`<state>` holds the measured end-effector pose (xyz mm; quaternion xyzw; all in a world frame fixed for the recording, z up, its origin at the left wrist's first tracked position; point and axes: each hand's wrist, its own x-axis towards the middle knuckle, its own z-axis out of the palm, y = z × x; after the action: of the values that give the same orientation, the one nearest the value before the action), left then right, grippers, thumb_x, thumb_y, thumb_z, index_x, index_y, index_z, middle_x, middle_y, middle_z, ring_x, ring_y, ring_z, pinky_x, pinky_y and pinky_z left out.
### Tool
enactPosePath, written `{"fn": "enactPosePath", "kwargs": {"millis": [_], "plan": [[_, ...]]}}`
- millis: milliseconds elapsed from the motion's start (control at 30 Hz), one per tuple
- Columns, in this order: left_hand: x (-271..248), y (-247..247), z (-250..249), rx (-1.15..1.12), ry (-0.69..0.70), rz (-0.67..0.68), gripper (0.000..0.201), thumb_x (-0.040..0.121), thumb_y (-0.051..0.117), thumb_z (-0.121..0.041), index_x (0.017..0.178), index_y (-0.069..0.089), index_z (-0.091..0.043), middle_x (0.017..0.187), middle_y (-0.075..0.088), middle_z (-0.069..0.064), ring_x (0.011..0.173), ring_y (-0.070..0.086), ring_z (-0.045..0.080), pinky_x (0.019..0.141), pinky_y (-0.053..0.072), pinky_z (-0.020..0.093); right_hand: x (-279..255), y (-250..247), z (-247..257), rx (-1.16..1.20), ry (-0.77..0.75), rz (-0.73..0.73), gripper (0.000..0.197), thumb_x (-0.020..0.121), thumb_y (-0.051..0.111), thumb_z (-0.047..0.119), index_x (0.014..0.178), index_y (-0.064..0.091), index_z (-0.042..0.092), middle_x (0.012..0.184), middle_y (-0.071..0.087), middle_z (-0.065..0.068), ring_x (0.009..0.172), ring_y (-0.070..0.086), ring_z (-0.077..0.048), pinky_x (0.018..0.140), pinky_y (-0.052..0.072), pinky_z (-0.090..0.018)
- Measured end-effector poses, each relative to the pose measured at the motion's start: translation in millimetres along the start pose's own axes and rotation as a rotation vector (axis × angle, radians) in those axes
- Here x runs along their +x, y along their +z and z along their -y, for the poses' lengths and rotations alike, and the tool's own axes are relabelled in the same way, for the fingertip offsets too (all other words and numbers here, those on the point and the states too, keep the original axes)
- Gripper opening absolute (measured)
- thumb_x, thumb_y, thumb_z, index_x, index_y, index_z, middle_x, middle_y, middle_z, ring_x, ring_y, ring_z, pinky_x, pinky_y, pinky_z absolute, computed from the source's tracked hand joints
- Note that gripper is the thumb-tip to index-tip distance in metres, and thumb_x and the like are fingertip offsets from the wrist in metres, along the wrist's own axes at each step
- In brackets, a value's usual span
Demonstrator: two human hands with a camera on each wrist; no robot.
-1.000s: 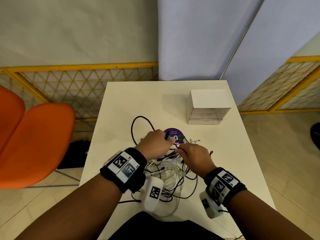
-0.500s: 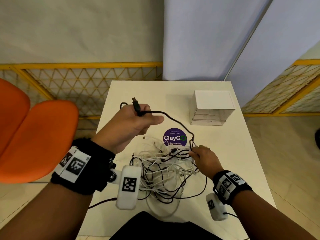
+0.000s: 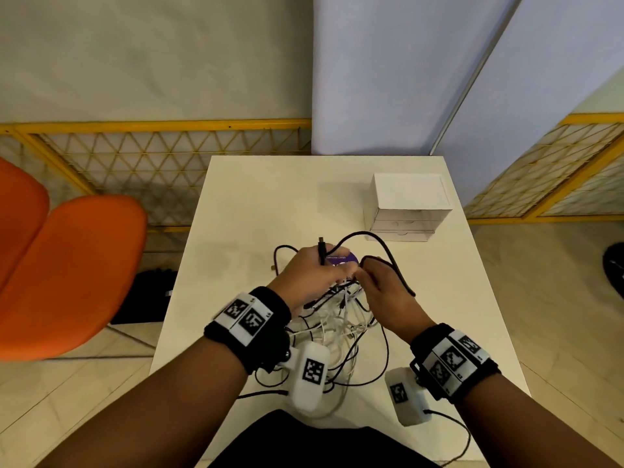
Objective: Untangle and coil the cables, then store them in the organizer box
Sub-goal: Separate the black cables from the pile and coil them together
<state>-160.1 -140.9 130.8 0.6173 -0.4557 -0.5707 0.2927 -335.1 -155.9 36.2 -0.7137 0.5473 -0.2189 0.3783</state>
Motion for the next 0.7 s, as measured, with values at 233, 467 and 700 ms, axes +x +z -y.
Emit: {"fn": "enactPosePath", "kwargs": {"millis": [233,467,700], "plan": [[8.7,11.3,-5.6,0.181,0.285,0.004,0.008,0.088,0.072,-0.013,0.092,0.078,-0.016,0.093,0.076,-0.002,0.094,0.070,0.011,0.091,0.054,0.033,-8.6,0.8,21.1,-0.018,-0.135,0.005,0.039,0.104,0.034,0.027,0.117,0.060,0.001,0.103,0.067,-0.010,0.088,0.064,-0.015,0.079,0.052,-0.030],[8.9,-9.3,-6.9,0.214,0.241,0.144,0.021,0.097,0.058,-0.007,0.114,0.065,-0.019,0.092,0.064,-0.003,0.074,0.059,-0.005,0.071,0.043,0.014,-10.9,-7.1,33.0,-0.038,-0.380,-0.030,0.045,0.104,0.026,0.030,0.121,0.057,0.002,0.091,0.063,-0.010,0.071,0.053,-0.020,0.060,0.044,-0.034],[13.2,-11.2,0.2,0.216,0.370,-0.101,0.020,0.089,0.072,-0.016,0.073,0.069,-0.029,0.071,0.069,-0.010,0.072,0.064,0.004,0.071,0.044,0.014,-11.0,-14.4,61.8,0.098,-0.381,-0.006,0.018,0.106,0.042,0.015,0.105,0.059,0.008,0.068,0.053,0.026,0.061,0.052,0.002,0.058,0.034,-0.011]]}}
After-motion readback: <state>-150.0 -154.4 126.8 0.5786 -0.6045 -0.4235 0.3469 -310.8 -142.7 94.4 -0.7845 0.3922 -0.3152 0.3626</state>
